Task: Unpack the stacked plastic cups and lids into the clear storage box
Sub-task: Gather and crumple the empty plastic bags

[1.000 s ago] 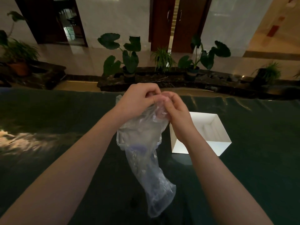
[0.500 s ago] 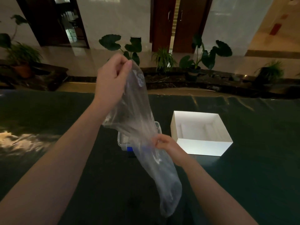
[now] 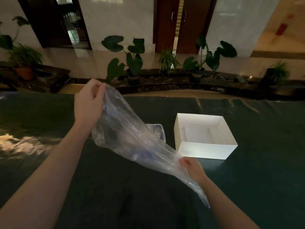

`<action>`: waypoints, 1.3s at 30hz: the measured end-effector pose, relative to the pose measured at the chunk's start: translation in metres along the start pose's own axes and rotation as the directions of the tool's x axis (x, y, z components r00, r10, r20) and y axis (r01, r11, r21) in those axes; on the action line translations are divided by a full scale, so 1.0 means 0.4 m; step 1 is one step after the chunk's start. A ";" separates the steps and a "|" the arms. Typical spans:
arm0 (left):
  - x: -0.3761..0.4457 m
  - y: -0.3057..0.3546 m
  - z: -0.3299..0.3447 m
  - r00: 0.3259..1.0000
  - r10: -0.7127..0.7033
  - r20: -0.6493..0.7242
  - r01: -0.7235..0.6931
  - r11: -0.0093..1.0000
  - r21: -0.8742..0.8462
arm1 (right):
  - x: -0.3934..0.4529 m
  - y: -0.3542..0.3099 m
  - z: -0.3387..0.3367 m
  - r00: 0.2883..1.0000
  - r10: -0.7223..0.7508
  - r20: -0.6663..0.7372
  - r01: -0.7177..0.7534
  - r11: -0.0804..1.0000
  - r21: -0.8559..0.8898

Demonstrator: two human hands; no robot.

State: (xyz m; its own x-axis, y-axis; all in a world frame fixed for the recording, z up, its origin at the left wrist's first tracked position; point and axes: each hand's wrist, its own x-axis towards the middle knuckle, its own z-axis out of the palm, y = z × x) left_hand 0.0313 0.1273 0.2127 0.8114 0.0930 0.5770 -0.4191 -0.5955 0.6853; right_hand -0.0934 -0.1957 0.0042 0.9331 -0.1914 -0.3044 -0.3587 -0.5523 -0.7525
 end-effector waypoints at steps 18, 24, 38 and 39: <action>-0.068 -0.199 -0.092 0.960 -0.259 -0.109 0.266 0.963 0.049 | -0.009 0.157 -0.110 0.952 0.182 -0.248 -0.178 0.983 0.038; -0.033 -0.154 -0.090 0.925 -0.354 -0.137 0.351 0.935 -0.045 | -0.031 0.154 -0.072 0.961 0.257 -0.097 -0.220 0.932 0.287; -0.004 -0.079 -0.062 0.933 -0.351 0.082 0.349 0.936 0.042 | -0.005 0.140 -0.006 0.965 0.122 -0.234 -0.229 0.828 -0.511; -0.007 -0.067 -0.047 0.932 -0.348 0.104 0.345 0.938 0.043 | 0.001 0.085 0.002 0.962 0.066 -0.264 -0.172 0.899 -0.402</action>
State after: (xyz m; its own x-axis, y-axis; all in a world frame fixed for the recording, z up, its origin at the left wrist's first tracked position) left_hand 0.0327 0.1579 0.2009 0.9441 0.2110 0.2532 -0.0954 -0.5605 0.8227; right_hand -0.1053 -0.2138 -0.0221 0.8805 -0.4349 -0.1884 -0.4735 -0.7899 -0.3896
